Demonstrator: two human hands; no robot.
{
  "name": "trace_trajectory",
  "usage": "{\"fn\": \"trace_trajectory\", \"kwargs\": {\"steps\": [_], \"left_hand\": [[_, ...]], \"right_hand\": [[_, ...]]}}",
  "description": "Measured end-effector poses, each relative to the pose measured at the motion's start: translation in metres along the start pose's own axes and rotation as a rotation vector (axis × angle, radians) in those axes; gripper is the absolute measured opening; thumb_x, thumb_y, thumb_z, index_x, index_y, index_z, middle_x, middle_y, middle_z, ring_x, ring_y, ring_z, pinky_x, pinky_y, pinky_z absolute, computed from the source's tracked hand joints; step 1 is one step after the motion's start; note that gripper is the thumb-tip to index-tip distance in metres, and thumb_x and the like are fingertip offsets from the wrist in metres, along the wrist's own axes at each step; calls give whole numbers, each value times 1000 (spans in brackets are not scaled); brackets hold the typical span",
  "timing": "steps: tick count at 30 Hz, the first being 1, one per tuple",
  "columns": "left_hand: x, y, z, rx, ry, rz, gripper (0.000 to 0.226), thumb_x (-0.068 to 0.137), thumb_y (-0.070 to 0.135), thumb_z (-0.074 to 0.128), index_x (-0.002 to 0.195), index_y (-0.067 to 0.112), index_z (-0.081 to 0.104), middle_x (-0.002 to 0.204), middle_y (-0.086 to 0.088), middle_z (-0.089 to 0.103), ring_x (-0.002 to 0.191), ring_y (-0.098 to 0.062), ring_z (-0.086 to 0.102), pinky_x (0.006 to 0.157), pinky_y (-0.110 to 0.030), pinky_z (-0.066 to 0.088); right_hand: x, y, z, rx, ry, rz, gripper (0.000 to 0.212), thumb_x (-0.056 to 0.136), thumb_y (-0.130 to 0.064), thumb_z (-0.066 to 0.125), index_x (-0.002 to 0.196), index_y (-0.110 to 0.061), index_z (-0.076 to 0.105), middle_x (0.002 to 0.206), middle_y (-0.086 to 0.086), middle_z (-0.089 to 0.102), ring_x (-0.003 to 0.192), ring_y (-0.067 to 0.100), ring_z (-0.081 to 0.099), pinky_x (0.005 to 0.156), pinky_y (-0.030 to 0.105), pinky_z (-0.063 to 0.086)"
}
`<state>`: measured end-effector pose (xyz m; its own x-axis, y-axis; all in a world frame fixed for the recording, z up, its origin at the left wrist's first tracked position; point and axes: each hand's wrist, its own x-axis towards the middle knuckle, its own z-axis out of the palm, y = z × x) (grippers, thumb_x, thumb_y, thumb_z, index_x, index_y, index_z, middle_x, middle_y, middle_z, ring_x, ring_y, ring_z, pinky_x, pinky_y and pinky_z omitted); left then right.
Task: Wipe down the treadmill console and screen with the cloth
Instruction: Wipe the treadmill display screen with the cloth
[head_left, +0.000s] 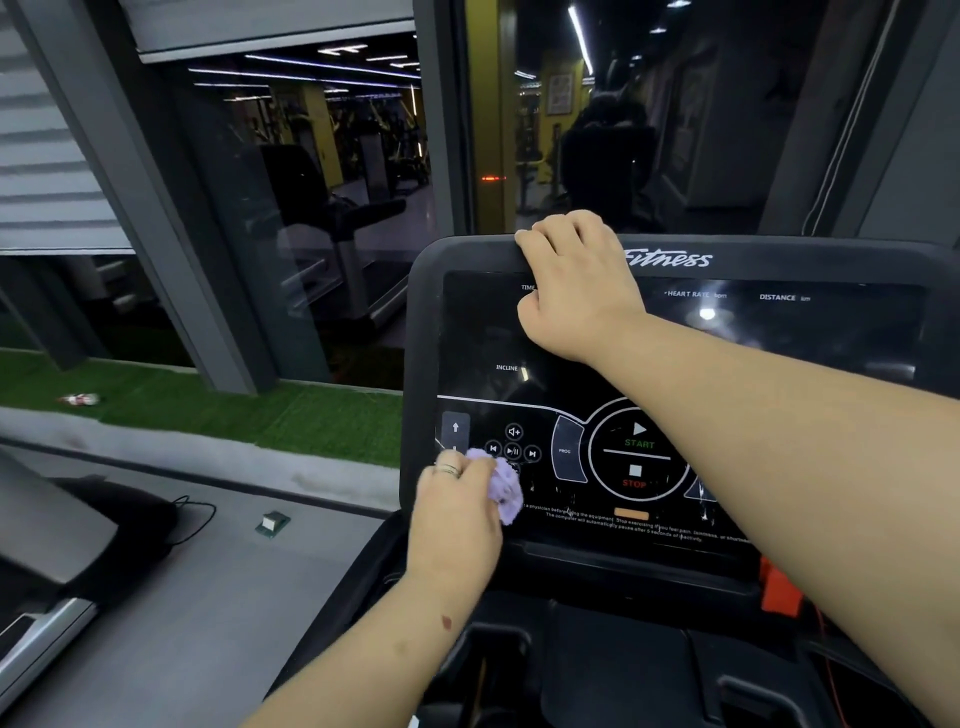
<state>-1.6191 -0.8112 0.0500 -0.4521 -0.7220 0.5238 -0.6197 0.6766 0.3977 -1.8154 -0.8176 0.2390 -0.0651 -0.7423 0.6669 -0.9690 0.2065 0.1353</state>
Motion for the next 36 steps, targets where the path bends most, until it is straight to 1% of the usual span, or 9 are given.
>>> {"fn": "trace_trajectory", "kwargs": {"steps": [3, 7, 9, 12, 18, 24, 30, 33, 36], "left_hand": [[2, 3, -10, -58, -19, 55, 30, 76, 0, 54, 96, 17, 71, 90, 0, 53, 74, -20, 47, 63, -32, 47], [16, -13, -16, -82, 82, -175, 26, 87, -2, 54, 100, 12, 72, 90, -1, 49, 73, -27, 54, 63, -39, 51], [6, 4, -7, -87, 59, -117, 28, 81, 0, 53, 99, 14, 70, 93, -5, 51, 73, -28, 53, 63, -43, 53], [-18, 29, 8, -70, 4, 65, 21, 72, 4, 57, 84, 17, 69, 83, -1, 53, 69, -22, 49, 62, -32, 49], [5, 7, -2, -164, 104, -203, 23, 86, 1, 54, 92, 18, 68, 88, 0, 50, 73, -20, 53, 66, -35, 49], [-8, 25, 8, -130, -34, 27, 23, 83, 9, 51, 93, 20, 70, 89, 2, 48, 72, -21, 52, 65, -37, 51], [14, 9, -8, -123, 119, -180, 22, 85, 8, 47, 89, 15, 67, 87, -2, 48, 72, -23, 51, 66, -37, 48], [4, 32, 7, -71, 85, -65, 25, 80, 7, 49, 92, 13, 70, 88, -7, 54, 72, -28, 51, 66, -41, 50], [9, 25, 6, -73, 28, 62, 20, 80, 2, 60, 84, 19, 70, 86, 1, 51, 73, -23, 51, 66, -35, 50]], "right_hand": [[0, 0, 0, -6, -5, -5, 62, 80, -32, 45, 138, -11, 52, 134, 7, 55, 123, 34, 44, 109, 46, 38], [0, 2, -1, -6, -17, 1, 62, 81, -32, 46, 139, -11, 51, 136, 7, 54, 125, 34, 43, 110, 46, 37], [0, 1, -1, 1, -24, 13, 62, 81, -31, 47, 139, -12, 51, 136, 6, 53, 125, 34, 42, 111, 46, 36], [0, 0, -2, 6, -41, 15, 62, 81, -32, 47, 140, -13, 51, 137, 5, 53, 126, 33, 41, 112, 46, 35], [-1, 3, -4, 20, -59, 9, 61, 81, -32, 45, 138, -13, 51, 138, 5, 52, 127, 32, 41, 112, 45, 35], [-1, 1, -4, 24, -54, 8, 60, 82, -32, 45, 139, -13, 51, 137, 5, 52, 128, 32, 41, 112, 46, 34], [-1, 2, -4, 18, -52, 8, 60, 83, -33, 46, 140, -13, 50, 138, 5, 52, 128, 31, 41, 113, 45, 34], [0, 1, -4, 16, -50, 6, 60, 83, -32, 47, 139, -14, 51, 137, 5, 52, 127, 31, 42, 112, 45, 35], [0, 2, -4, 12, -43, -1, 60, 82, -32, 47, 139, -13, 50, 137, 6, 52, 127, 32, 42, 111, 46, 36]]}}
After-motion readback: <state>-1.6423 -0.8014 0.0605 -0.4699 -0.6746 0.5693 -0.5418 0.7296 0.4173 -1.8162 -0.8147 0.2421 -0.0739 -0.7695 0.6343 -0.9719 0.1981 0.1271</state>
